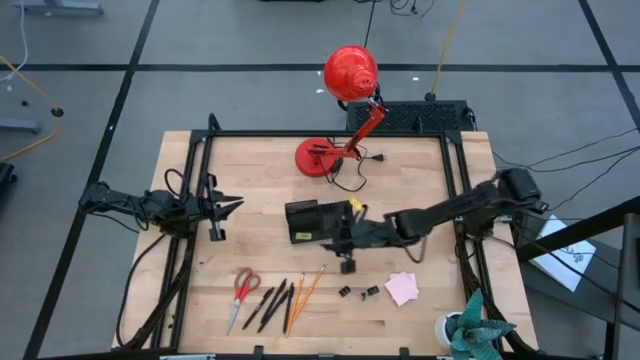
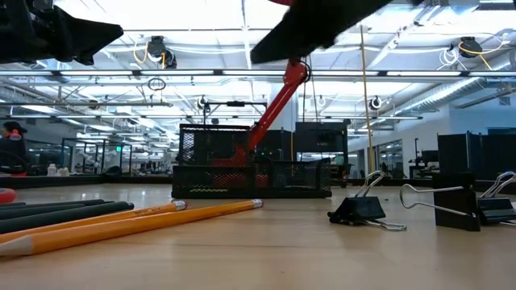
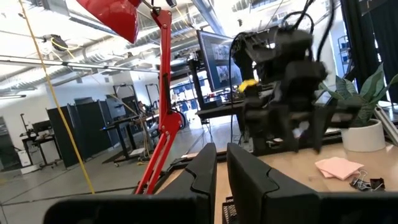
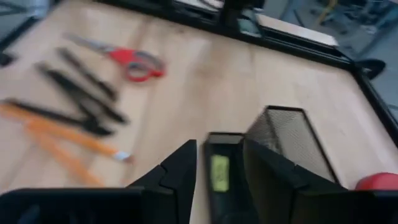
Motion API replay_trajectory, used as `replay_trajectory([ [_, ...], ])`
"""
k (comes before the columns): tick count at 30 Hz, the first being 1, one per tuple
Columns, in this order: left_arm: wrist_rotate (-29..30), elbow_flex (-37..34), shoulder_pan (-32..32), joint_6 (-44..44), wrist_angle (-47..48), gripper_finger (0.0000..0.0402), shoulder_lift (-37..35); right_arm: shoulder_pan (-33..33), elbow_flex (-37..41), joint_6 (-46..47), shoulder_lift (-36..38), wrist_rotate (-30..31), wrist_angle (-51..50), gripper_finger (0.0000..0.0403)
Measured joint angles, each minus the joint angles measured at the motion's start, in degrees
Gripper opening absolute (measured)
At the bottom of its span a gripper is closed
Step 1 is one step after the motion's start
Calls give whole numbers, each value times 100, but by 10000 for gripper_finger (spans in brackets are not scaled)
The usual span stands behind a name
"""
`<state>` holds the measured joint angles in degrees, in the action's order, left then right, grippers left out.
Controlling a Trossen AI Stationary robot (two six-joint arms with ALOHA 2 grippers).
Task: Pick and place office supplies into organizer
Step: Put the right black binder clip into the desk organizer
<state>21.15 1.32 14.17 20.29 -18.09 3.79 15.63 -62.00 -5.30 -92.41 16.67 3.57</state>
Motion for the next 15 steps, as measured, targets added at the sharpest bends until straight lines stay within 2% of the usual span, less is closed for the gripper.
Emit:
replay_trajectory([
  [6,0,0,0,2,5,47,2,722,0,138,377,-8,-945,125],
  [12,0,0,0,-4,3,47,2,1280,2,982,351,-24,-1982,128],
  [15,0,0,0,-7,1,47,2,1488,188,1348,348,-17,-2062,126],
])
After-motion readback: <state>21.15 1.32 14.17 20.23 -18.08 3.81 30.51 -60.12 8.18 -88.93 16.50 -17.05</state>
